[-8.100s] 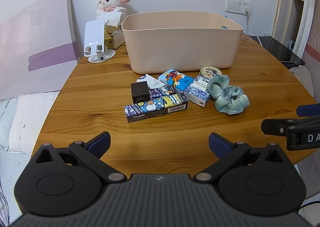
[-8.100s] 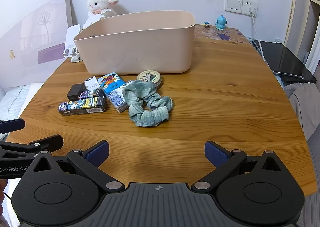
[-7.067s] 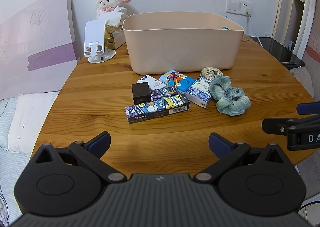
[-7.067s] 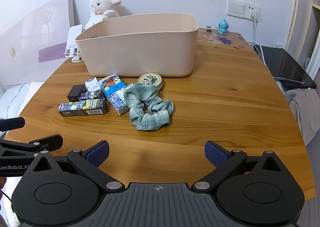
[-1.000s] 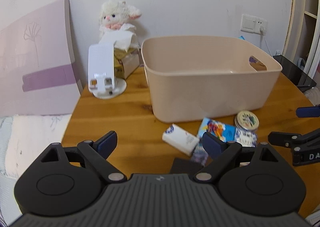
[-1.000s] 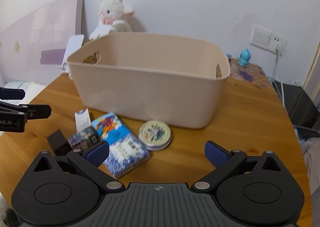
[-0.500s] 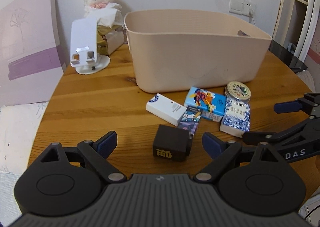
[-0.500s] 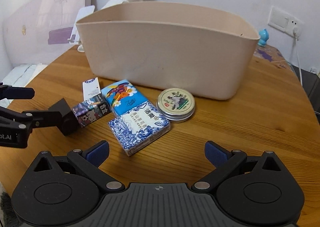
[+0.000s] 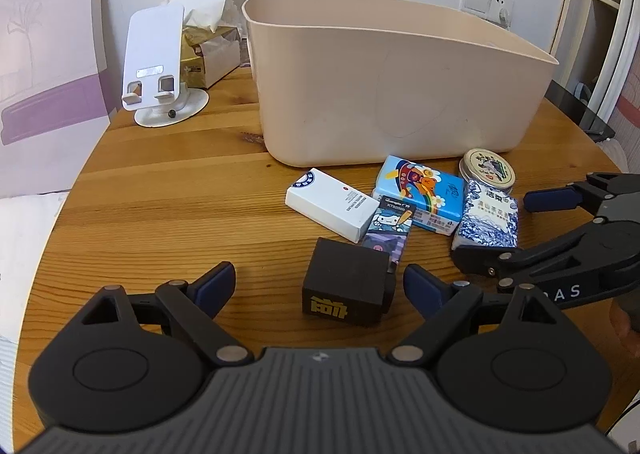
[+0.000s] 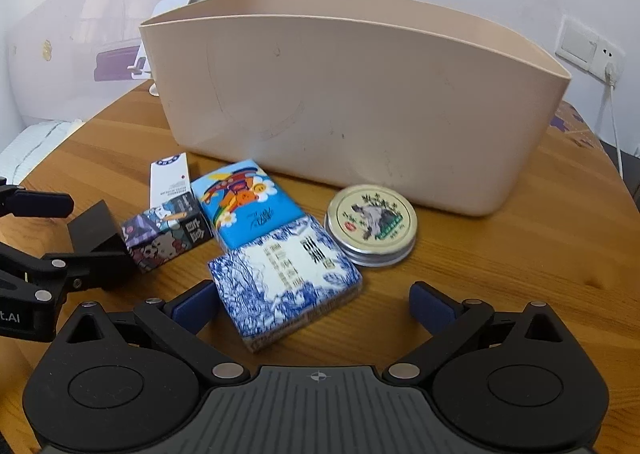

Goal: Organize objects
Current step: 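Grasp the black box with the left tool while the right grasps the blue-and-white box, then lift both boxes over the basket and release them inside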

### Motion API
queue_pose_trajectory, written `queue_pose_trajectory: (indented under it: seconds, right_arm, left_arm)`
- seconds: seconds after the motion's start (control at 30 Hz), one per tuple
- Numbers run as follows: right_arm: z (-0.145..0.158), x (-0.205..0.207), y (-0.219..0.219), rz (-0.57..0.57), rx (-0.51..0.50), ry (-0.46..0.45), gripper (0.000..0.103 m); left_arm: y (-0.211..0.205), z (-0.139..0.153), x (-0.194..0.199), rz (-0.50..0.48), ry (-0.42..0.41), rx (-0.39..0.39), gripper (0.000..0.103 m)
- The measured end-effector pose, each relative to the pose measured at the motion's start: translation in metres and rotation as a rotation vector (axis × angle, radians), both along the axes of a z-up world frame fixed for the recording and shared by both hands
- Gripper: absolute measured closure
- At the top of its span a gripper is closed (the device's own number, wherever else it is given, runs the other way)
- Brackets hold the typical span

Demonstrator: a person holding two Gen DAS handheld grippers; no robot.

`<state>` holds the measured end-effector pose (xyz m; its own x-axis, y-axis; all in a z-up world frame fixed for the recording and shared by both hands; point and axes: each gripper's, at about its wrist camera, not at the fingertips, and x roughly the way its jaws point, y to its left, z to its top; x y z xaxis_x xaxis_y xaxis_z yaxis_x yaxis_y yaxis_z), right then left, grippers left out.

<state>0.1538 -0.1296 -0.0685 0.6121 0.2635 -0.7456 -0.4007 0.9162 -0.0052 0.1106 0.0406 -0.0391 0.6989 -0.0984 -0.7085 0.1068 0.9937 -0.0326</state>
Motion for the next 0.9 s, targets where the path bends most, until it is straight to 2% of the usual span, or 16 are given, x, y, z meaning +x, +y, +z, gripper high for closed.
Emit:
queue_pose_trajectory:
  seconds: [0.1,0.27,0.33,0.4,0.43,0.5,0.73,0.9]
  right_arm:
    - [-0.001,0.001,0.002,0.004,0.004,-0.014,0.001]
    - [0.001,-0.001,0.006,0.019,0.018,-0.031,0.014]
    - [0.001,-0.003,0.006,0.02,0.02,-0.033,0.017]
    - [0.001,-0.007,0.007,0.029,0.024,-0.041,0.023]
    - [0.002,-0.009,0.007,0.036,0.026,-0.045,0.029]
    - [0.004,-0.012,0.009,0.04,0.016,-0.051,0.029]
    - [0.006,-0.019,-0.001,0.034,0.018,-0.039,0.029]
    - [0.013,-0.026,-0.013,0.023,0.029,-0.045,0.029]
  left_arm:
    - [0.002,-0.003,0.002,-0.004,0.007,-0.014,0.021]
    - [0.001,-0.006,0.002,-0.018,0.008,-0.007,0.031]
    - [-0.001,-0.006,0.001,-0.029,0.002,-0.002,0.038]
    - [-0.002,-0.005,-0.001,-0.034,-0.001,-0.001,0.044]
    - [-0.002,-0.005,-0.001,-0.034,-0.001,-0.002,0.048]
    - [-0.002,-0.004,-0.002,-0.036,-0.003,-0.005,0.056]
    - [-0.006,-0.002,-0.01,-0.033,-0.019,0.027,0.056]
    - [-0.005,0.007,-0.015,-0.036,-0.038,0.018,0.056]
